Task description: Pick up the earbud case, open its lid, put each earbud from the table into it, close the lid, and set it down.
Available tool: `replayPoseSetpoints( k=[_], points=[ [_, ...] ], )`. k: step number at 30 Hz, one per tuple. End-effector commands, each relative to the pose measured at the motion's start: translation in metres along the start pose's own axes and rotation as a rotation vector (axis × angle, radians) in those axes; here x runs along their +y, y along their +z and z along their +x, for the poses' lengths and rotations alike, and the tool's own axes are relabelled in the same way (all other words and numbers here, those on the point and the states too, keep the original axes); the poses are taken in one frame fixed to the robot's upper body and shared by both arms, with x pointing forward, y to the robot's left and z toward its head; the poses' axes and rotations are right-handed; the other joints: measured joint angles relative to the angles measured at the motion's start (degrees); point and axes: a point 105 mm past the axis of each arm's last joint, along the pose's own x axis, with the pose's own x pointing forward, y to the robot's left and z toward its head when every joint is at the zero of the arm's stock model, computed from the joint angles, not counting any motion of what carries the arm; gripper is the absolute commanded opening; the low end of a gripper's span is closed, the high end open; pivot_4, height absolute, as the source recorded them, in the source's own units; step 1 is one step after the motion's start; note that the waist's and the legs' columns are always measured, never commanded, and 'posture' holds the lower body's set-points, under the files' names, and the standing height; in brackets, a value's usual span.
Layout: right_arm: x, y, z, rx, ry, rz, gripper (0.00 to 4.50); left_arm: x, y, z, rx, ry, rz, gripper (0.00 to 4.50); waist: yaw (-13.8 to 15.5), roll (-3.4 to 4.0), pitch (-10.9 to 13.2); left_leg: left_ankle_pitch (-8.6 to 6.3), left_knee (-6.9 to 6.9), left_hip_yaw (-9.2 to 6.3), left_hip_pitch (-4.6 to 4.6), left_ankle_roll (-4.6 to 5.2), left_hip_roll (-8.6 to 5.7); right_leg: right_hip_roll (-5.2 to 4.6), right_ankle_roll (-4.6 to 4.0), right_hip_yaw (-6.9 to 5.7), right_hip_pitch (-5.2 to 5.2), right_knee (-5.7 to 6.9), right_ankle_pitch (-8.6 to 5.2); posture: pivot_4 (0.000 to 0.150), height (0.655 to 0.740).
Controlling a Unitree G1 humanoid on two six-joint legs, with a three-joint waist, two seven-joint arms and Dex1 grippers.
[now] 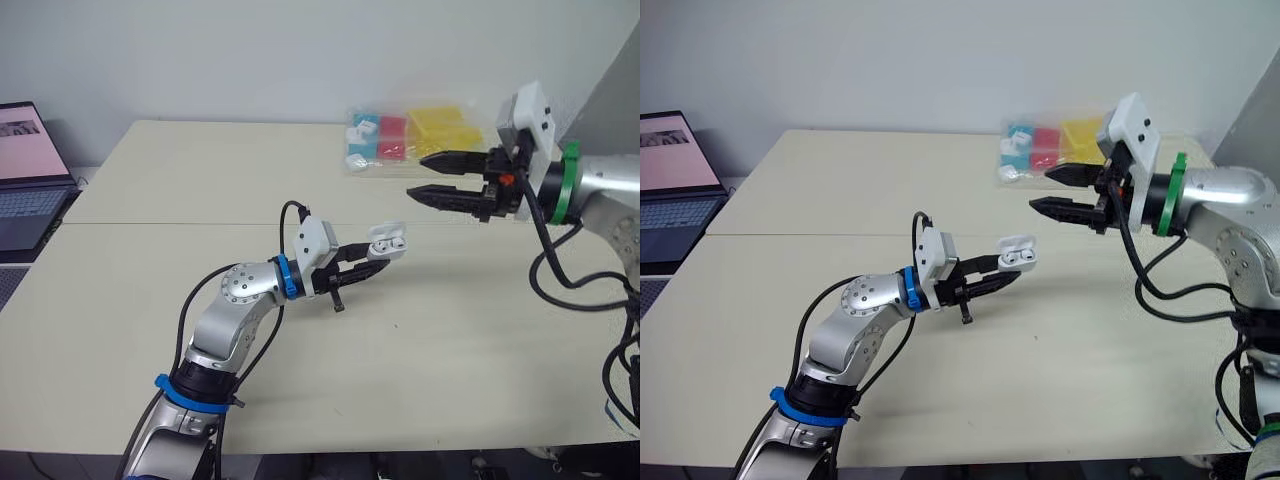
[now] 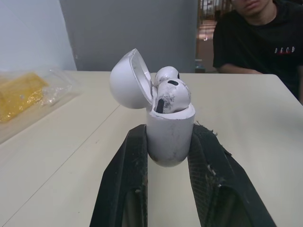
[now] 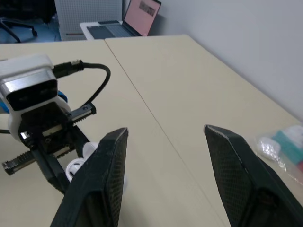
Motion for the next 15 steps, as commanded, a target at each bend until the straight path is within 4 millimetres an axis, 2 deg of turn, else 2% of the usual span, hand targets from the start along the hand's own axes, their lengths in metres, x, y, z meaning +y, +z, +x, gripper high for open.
replayPoseSetpoints(
  k=[1,10,15],
  points=[
    [-0.011,0.010,0.006,-0.009,0.016,-0.090,2.66,-0.003,0.014,0.003,-0.042,-0.013,0.042,0.80,-0.1,0.00,0.0,0.00,0.00,0.03,0.00,0.00,0.00,0.00,0.00,0.02,-0.02,0.00,0.00,0.150,0.7400],
    [-0.007,0.002,0.013,0.061,0.139,-0.091,2.66,-0.002,0.013,0.003,-0.040,-0.016,0.042,0.80,0.0,0.00,0.0,0.00,-0.01,0.00,-0.06,0.00,-0.04,-0.09,-0.02,-0.01,-0.04,0.01,0.01,0.150,0.7400],
    [-0.014,0.000,0.017,0.069,0.149,-0.100,2.66,-0.003,0.013,0.004,-0.039,-0.024,0.043,0.80,0.0,0.00,0.0,0.00,0.00,0.01,-0.04,0.00,-0.03,-0.10,-0.02,-0.02,-0.04,0.03,0.01,0.150,0.7400]
  ],
)
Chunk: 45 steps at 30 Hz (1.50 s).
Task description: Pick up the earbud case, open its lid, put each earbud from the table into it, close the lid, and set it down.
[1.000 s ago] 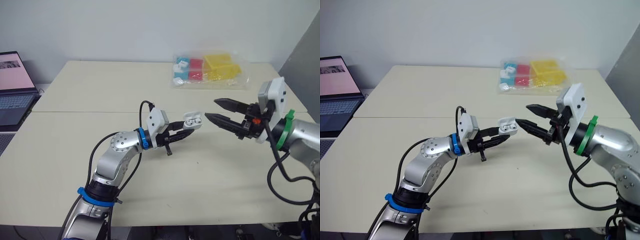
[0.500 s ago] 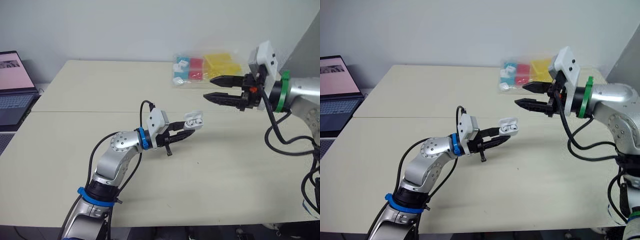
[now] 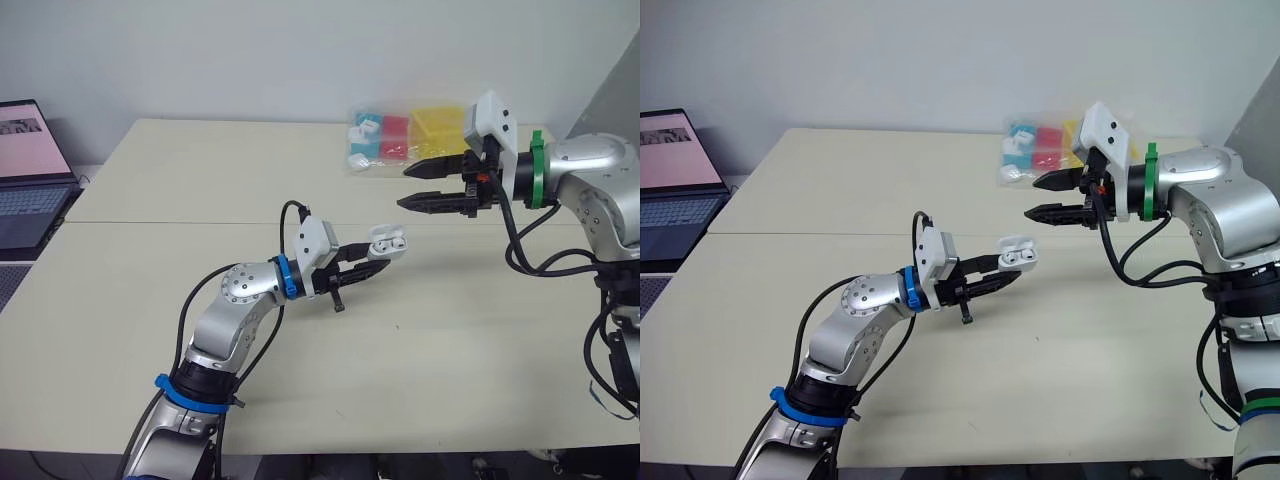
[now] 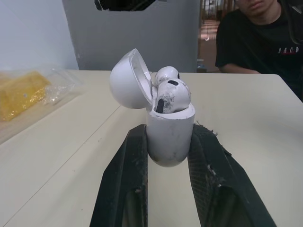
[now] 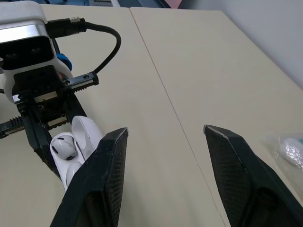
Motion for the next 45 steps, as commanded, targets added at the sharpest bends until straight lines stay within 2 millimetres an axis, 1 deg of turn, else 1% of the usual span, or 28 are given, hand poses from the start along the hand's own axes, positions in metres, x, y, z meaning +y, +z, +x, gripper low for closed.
replayPoseSetpoints(
  k=[1,2,3,6,8,9,17,23,27,34,45],
  points=[
    [-0.009,0.012,-0.003,-0.016,-0.014,-0.059,2.66,-0.002,0.012,0.003,-0.036,-0.021,0.041,0.80,0.0,0.00,0.0,0.00,0.00,0.00,0.01,0.00,0.00,0.00,0.00,-0.01,0.00,0.01,0.00,0.150,0.7400],
    [-0.011,0.012,-0.002,-0.014,-0.017,-0.065,2.27,-0.002,0.012,0.003,-0.036,-0.021,0.042,0.80,0.0,0.00,0.0,0.00,0.00,0.00,0.01,0.00,0.00,0.00,0.00,0.00,0.00,0.02,0.00,0.150,0.7400],
    [-0.013,0.012,-0.002,-0.012,-0.012,-0.063,2.05,-0.003,0.012,0.003,-0.036,-0.022,0.041,0.80,0.0,0.00,0.0,0.00,0.00,0.00,0.02,0.00,0.00,0.00,0.00,0.00,0.00,0.02,0.00,0.150,0.7400],
    [-0.014,0.009,0.003,0.019,0.018,-0.077,1.00,-0.004,0.012,0.003,-0.036,-0.027,0.039,0.80,0.0,0.00,0.0,0.00,0.01,0.00,0.01,0.00,0.00,0.00,-0.01,0.00,0.00,0.03,0.01,0.150,0.7400],
    [-0.012,0.007,0.007,0.042,0.043,-0.087,0.21,-0.005,0.012,0.004,-0.036,-0.030,0.039,0.80,0.0,0.00,0.0,0.00,0.00,0.02,0.00,0.00,0.00,0.00,-0.01,0.00,-0.02,0.02,0.01,0.150,0.7400],
    [-0.011,0.006,0.009,0.052,0.060,-0.087,0.00,-0.005,0.012,0.004,-0.037,-0.031,0.039,0.80,0.0,0.00,0.0,0.00,0.00,0.01,0.00,0.00,0.01,0.00,-0.01,0.00,-0.02,0.02,0.01,0.150,0.7400],
    [0.004,-0.002,0.021,0.130,0.211,-0.089,0.00,-0.007,0.013,0.004,-0.036,-0.041,0.037,0.80,0.0,0.01,0.0,0.00,0.00,-0.01,0.00,0.00,0.00,-0.01,-0.02,-0.02,-0.04,0.04,0.01,0.150,0.7400],
    [0.016,-0.005,0.024,0.169,0.314,-0.081,0.00,-0.007,0.013,0.005,-0.037,-0.041,0.034,0.80,0.0,0.01,0.0,0.00,0.00,-0.02,0.00,0.00,0.00,-0.02,-0.03,-0.02,-0.04,0.05,0.02,0.150,0.7400],
    [0.017,-0.005,0.024,0.171,0.321,-0.077,0.00,-0.007,0.013,0.005,-0.038,-0.042,0.033,0.80,0.0,0.01,0.0,0.00,0.01,-0.03,-0.01,0.00,0.00,-0.02,-0.04,-0.03,-0.04,0.05,0.02,0.150,0.7400],
    [0.027,-0.005,0.023,0.166,0.368,-0.060,0.00,-0.006,0.012,0.004,-0.036,-0.038,0.032,0.80,0.0,0.01,0.0,0.00,0.01,-0.05,0.00,0.00,0.00,-0.02,-0.05,-0.04,-0.05,0.06,0.03,0.150,0.7400],
    [0.030,-0.001,0.019,0.166,0.371,-0.069,0.00,-0.006,0.013,0.004,-0.037,-0.038,0.033,0.80,0.0,0.01,0.0,0.00,0.01,-0.06,-0.01,0.00,0.00,-0.04,-0.06,-0.06,-0.04,0.06,0.04,0.150,0.7400]
  ],
)
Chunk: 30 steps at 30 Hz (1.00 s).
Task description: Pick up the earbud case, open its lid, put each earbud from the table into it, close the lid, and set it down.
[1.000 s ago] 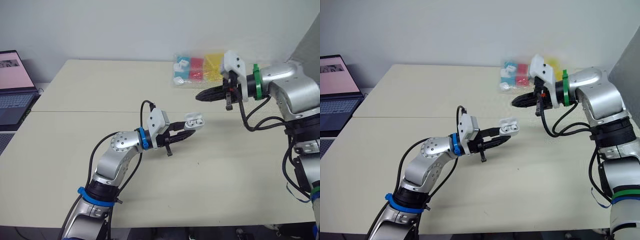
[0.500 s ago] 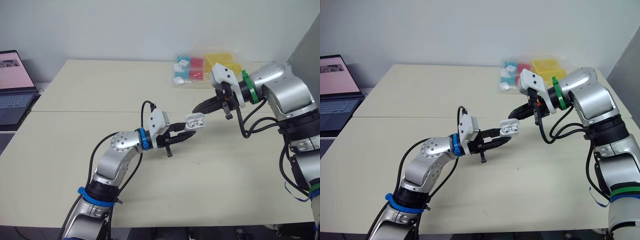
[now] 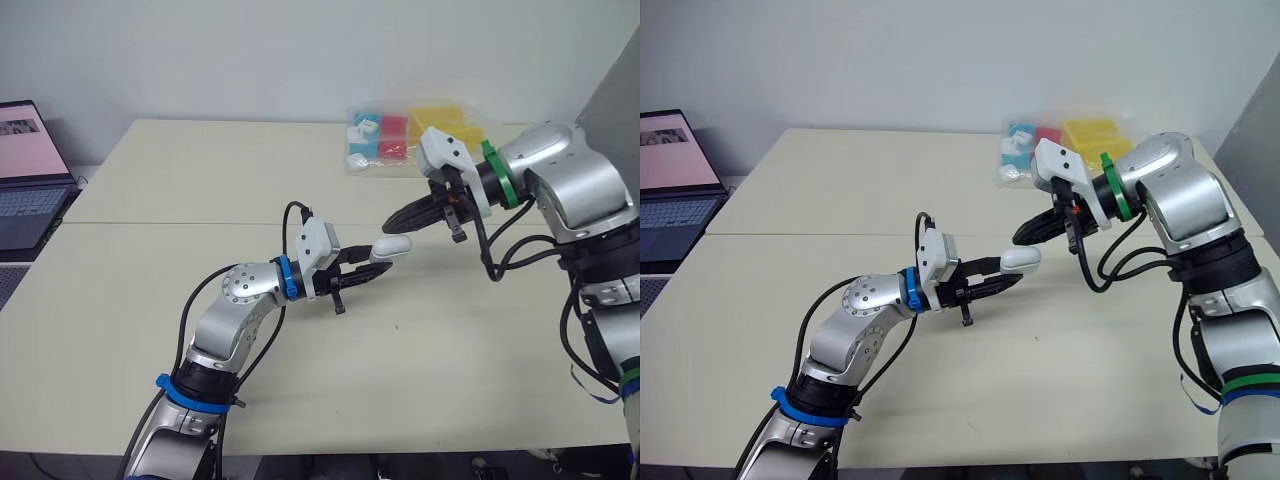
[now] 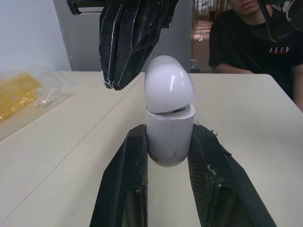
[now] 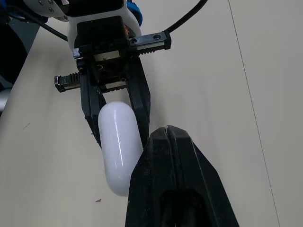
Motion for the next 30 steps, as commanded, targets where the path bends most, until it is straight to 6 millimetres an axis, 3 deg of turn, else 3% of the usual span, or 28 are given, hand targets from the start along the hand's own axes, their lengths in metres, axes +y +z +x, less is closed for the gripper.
replayPoseSetpoints(
  k=[1,18,30],
  points=[
    [0.006,0.010,-0.007,-0.018,0.023,-0.042,0.00,-0.003,0.013,0.003,-0.035,-0.017,0.038,0.80,0.0,0.00,0.0,0.00,0.00,0.00,0.00,0.00,0.00,0.00,0.00,0.00,0.00,0.00,0.00,0.150,0.7400],
    [0.021,0.011,-0.010,-0.025,0.055,-0.036,0.00,-0.002,0.012,0.002,-0.035,-0.009,0.040,0.80,0.0,0.00,0.0,0.00,0.00,-0.01,0.00,0.00,0.00,0.00,0.00,-0.01,0.00,0.00,0.00,0.150,0.7400],
    [0.034,-0.004,-0.002,-0.001,0.072,-0.002,0.00,0.000,0.015,0.004,-0.047,-0.001,0.041,0.80,0.0,0.00,0.0,0.00,0.03,-0.03,-0.01,0.00,-0.01,0.00,0.00,-0.03,0.02,0.00,0.00,0.150,0.7400]
  ],
)
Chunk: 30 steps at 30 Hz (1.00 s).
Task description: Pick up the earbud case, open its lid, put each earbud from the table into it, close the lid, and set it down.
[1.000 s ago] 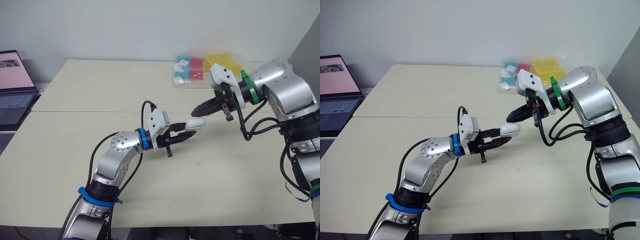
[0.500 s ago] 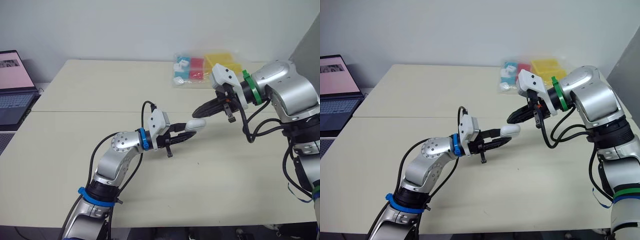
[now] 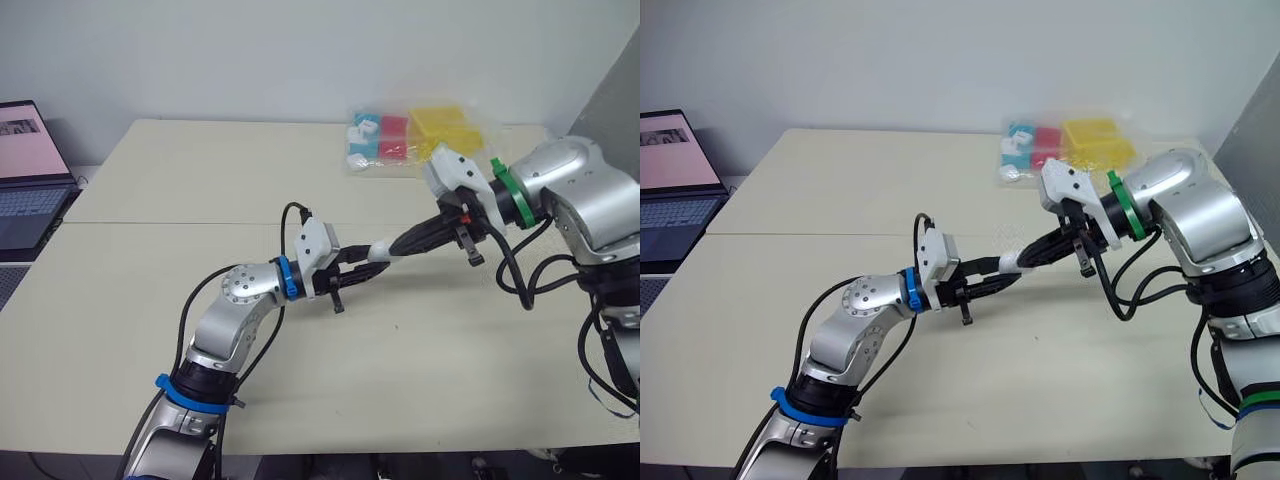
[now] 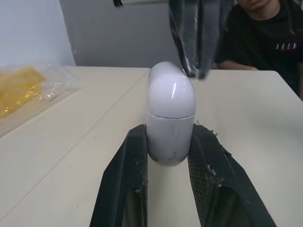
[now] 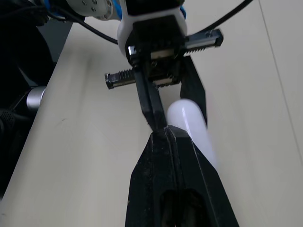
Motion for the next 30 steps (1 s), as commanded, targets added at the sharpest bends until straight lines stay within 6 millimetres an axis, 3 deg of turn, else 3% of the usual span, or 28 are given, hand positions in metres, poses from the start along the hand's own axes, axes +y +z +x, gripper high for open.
replayPoseSetpoints(
  k=[1,6,10,12,22,26,30],
  points=[
    [0.003,0.007,-0.003,-0.002,-0.004,-0.041,0.00,-0.003,0.016,0.003,-0.050,-0.019,0.042,0.80,0.0,0.00,0.0,0.00,0.00,0.02,0.00,0.00,0.00,0.00,0.00,0.02,0.00,0.00,0.00,0.150,0.7400],
    [0.001,0.013,-0.008,-0.027,-0.020,-0.038,0.00,-0.003,0.015,0.002,-0.045,-0.022,0.042,0.80,0.0,0.00,0.0,0.00,0.00,-0.02,0.00,0.00,0.01,0.01,0.00,-0.02,-0.01,0.00,0.00,0.150,0.7400],
    [0.011,0.013,-0.027,-0.028,-0.034,-0.020,0.00,-0.003,0.012,-0.001,-0.032,-0.018,0.036,0.80,0.0,0.00,0.0,0.00,0.00,-0.01,-0.01,0.00,0.00,0.00,0.00,-0.02,0.00,-0.01,0.00,0.150,0.7400],
    [0.018,0.003,-0.036,0.024,-0.069,-0.033,0.00,-0.004,0.009,-0.001,-0.022,-0.028,-0.001,0.80,0.4,0.00,0.0,0.00,-0.01,-0.06,-0.04,0.00,-0.01,-0.01,0.00,-0.06,-0.01,-0.04,0.00,0.150,0.7400],
    [0.044,-0.048,-0.067,0.194,-0.247,0.037,0.00,-0.035,-0.036,0.017,0.209,-0.179,-0.468,0.80,0.3,0.00,0.0,0.00,0.02,-0.14,-0.02,0.00,-0.05,0.02,0.03,-0.14,0.08,-0.01,-0.02,0.150,0.7400],
    [0.058,-0.063,-0.062,0.208,-0.269,0.085,0.00,-0.042,-0.061,0.024,0.347,-0.151,-0.670,0.80,0.0,0.00,0.0,0.00,0.03,-0.13,0.03,0.00,-0.04,0.06,0.05,-0.10,0.10,0.00,-0.03,0.150,0.7400],
    [0.061,-0.066,-0.056,0.190,-0.305,0.086,0.00,-0.043,-0.077,0.024,0.433,-0.113,-0.772,0.80,-0.3,0.00,0.0,0.00,0.05,-0.10,0.10,0.00,-0.03,0.10,0.22,-0.04,0.15,0.02,-0.13,0.150,0.7400]
  ],
)
